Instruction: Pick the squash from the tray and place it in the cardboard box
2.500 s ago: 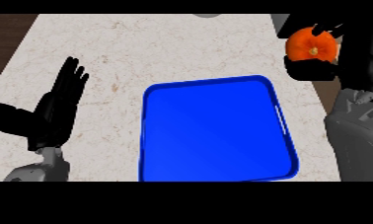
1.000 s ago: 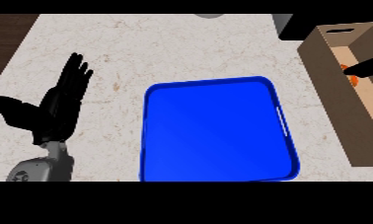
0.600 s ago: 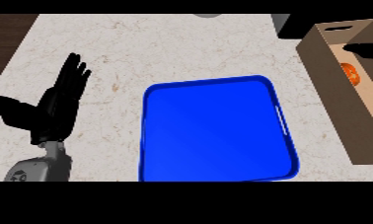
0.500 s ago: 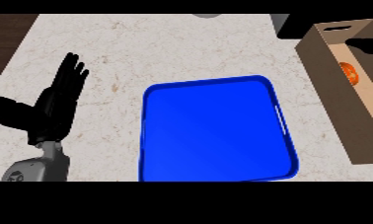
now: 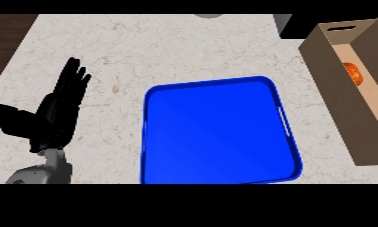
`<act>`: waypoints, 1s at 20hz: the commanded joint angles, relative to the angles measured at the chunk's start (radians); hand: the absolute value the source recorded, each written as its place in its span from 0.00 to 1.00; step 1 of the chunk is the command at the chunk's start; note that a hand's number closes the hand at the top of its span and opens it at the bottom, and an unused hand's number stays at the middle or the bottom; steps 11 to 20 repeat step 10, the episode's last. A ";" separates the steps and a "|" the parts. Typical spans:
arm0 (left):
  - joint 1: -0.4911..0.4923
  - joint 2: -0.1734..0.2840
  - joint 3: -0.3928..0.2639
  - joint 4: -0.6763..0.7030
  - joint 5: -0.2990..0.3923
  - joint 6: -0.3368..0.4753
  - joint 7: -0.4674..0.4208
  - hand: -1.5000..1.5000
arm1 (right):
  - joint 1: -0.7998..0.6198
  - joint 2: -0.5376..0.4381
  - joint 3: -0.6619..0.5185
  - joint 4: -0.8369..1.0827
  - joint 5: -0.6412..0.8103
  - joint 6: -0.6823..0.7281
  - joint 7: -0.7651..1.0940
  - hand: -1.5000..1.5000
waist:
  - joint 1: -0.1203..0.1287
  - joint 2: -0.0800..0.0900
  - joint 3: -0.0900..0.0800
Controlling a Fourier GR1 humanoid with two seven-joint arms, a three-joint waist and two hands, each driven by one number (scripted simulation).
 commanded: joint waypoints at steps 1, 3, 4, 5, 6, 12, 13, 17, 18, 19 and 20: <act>-0.030 0.018 0.026 0.000 0.030 -0.016 0.032 0.50 | 0.105 -0.019 -0.071 -0.027 -0.112 0.040 -0.092 0.00 | -0.001 0.001 0.000; 0.009 0.014 0.004 -0.065 0.009 -0.003 0.054 0.50 | 0.125 -0.026 -0.076 -0.107 -0.145 0.049 -0.037 0.00 | 0.000 -0.001 0.000; -0.011 0.013 0.035 0.043 0.034 -0.034 -0.027 0.50 | 0.152 -0.044 -0.114 -0.035 -0.174 0.061 -0.104 0.00 | -0.001 0.002 0.000; -0.018 0.013 -0.004 -0.061 0.009 -0.003 0.082 0.50 | 0.122 -0.097 -0.125 0.049 -0.197 0.087 -0.127 0.00 | 0.006 0.002 0.000; -0.060 0.005 0.023 0.099 0.020 -0.035 -0.046 0.50 | 0.154 -0.074 -0.086 -0.023 -0.188 0.062 -0.096 0.00 | 0.001 0.003 0.000; -0.074 -0.003 0.014 0.067 -0.006 0.004 0.004 0.50 | 0.248 -0.079 -0.103 -0.050 -0.255 0.097 -0.136 0.00 | 0.000 0.002 0.000; -0.074 -0.003 0.014 0.067 -0.006 0.004 0.004 0.50 | 0.248 -0.079 -0.103 -0.050 -0.255 0.097 -0.136 0.00 | 0.000 0.002 0.000; -0.074 -0.003 0.014 0.067 -0.006 0.004 0.004 0.50 | 0.248 -0.079 -0.103 -0.050 -0.255 0.097 -0.136 0.00 | 0.000 0.002 0.000; -0.074 -0.003 0.014 0.067 -0.006 0.004 0.004 0.50 | 0.248 -0.079 -0.103 -0.050 -0.255 0.097 -0.136 0.00 | 0.000 0.002 0.000; -0.074 -0.003 0.014 0.067 -0.006 0.004 0.004 0.50 | 0.248 -0.079 -0.103 -0.050 -0.255 0.097 -0.136 0.00 | 0.000 0.002 0.000; -0.074 -0.003 0.014 0.067 -0.006 0.004 0.004 0.50 | 0.248 -0.079 -0.103 -0.050 -0.255 0.097 -0.136 0.00 | 0.000 0.002 0.000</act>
